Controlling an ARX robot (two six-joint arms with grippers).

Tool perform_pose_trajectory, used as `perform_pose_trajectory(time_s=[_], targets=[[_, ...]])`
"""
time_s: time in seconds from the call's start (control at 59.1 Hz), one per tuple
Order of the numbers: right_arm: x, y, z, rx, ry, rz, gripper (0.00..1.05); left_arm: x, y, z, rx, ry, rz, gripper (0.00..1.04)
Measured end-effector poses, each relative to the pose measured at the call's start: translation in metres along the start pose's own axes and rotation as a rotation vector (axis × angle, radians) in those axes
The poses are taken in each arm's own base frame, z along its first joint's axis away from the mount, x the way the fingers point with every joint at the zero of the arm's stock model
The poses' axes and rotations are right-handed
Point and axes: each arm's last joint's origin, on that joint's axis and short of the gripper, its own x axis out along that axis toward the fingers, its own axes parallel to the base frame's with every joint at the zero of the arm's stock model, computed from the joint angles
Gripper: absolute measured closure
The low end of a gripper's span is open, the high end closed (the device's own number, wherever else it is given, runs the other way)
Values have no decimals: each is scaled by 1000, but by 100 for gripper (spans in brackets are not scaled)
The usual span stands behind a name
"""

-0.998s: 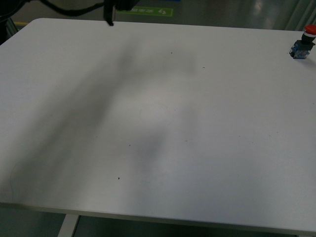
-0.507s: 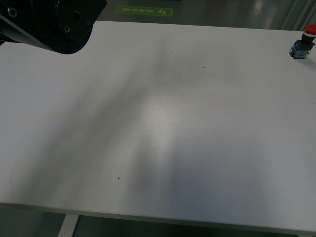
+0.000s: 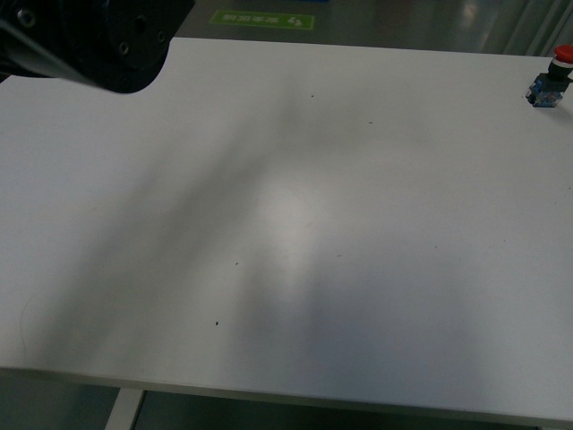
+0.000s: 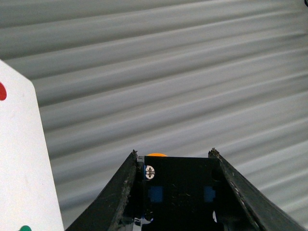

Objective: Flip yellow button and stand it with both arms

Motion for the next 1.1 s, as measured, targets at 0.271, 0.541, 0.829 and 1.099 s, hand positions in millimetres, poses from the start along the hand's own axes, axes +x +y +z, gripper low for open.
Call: perform_pose_trajectory(time_s=[0.271, 0.541, 0.829, 1.099], targets=[[0, 0, 0, 0, 0, 0, 7, 19, -7, -13, -74, 42, -15, 68], [0, 0, 0, 1, 0, 1, 7, 18, -7, -10, -72, 33, -14, 68], [69, 39, 54, 682, -14, 357, 7, 18, -7, -10, -72, 33, -14, 68], [132, 48, 63, 903, 130, 306, 7, 18, -7, -10, -72, 30, -14, 68]])
